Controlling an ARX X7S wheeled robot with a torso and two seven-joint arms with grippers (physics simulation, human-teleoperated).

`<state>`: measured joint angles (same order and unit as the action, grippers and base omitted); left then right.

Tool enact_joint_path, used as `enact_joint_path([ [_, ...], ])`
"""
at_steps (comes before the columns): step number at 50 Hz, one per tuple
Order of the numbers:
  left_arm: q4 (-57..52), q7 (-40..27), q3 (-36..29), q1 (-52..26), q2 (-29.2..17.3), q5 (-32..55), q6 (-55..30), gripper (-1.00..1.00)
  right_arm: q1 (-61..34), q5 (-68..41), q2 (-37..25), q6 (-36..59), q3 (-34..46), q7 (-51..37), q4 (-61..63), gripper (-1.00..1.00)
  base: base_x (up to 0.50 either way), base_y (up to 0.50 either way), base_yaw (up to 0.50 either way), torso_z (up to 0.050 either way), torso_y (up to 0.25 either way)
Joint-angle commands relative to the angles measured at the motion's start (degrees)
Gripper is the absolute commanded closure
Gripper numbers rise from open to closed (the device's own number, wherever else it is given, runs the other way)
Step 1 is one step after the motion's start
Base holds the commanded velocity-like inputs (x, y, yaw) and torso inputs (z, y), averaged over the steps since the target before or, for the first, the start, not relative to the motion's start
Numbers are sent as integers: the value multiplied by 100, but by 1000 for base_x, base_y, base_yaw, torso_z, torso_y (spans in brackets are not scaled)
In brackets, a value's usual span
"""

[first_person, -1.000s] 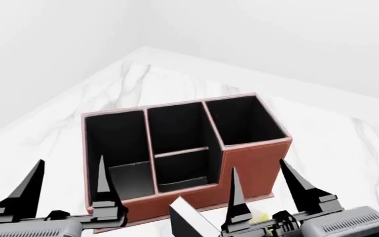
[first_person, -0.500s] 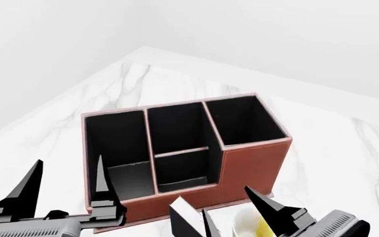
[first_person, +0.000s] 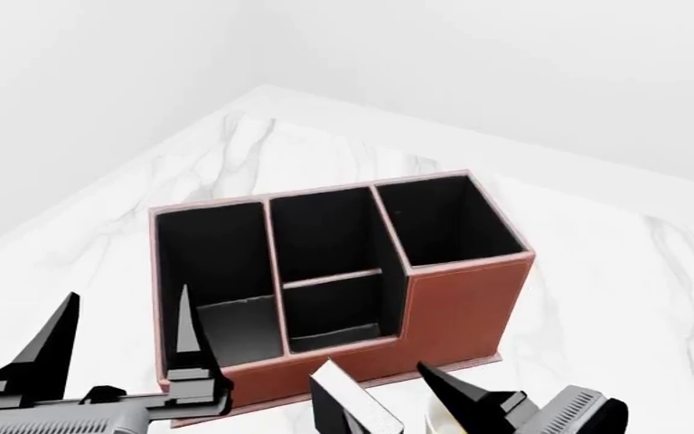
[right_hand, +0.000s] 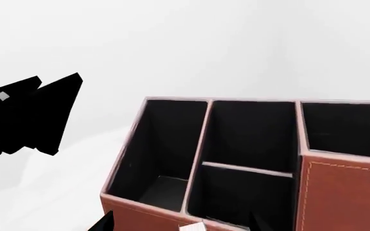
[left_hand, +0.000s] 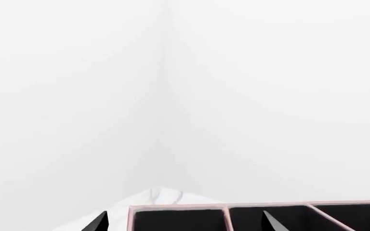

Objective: Pick up the book and place it in the right compartment of the caddy.

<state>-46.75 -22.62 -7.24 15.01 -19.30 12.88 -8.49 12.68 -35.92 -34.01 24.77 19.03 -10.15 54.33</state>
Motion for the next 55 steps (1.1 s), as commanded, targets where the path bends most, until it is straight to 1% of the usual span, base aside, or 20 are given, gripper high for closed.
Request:
enact_joint_path([
  [1, 2, -30, -48, -5, -24, -5, 7, -100, -279, 43, -24, 247, 197, -26, -182, -100, 0, 0, 0, 0, 0],
  [17, 31, -74, -65, -31, -58, 36, 8, -100, -906, 215, 47, 649, 488, 31, -489, -100, 0, 0, 0, 0, 0],
  [22, 38, -81, -81, -35, -66, 35, 15, -100, -976, 245, 60, 693, 570, 58, -538, -100, 0, 0, 0, 0, 0],
  [34, 54, -111, -99, -53, -90, 57, 19, -100, -1044, 319, 109, 581, 640, 181, -891, -100, 0, 0, 0, 0, 0],
  [44, 58, -137, -132, -50, -109, 46, 31, -100, -1097, 402, 136, 296, 641, 435, -1411, -100, 0, 0, 0, 0, 0],
  [55, 61, -164, -152, -56, -130, 60, 36, -100, -1091, 470, 112, 169, 676, 523, -1534, -100, 0, 0, 0, 0, 0],
])
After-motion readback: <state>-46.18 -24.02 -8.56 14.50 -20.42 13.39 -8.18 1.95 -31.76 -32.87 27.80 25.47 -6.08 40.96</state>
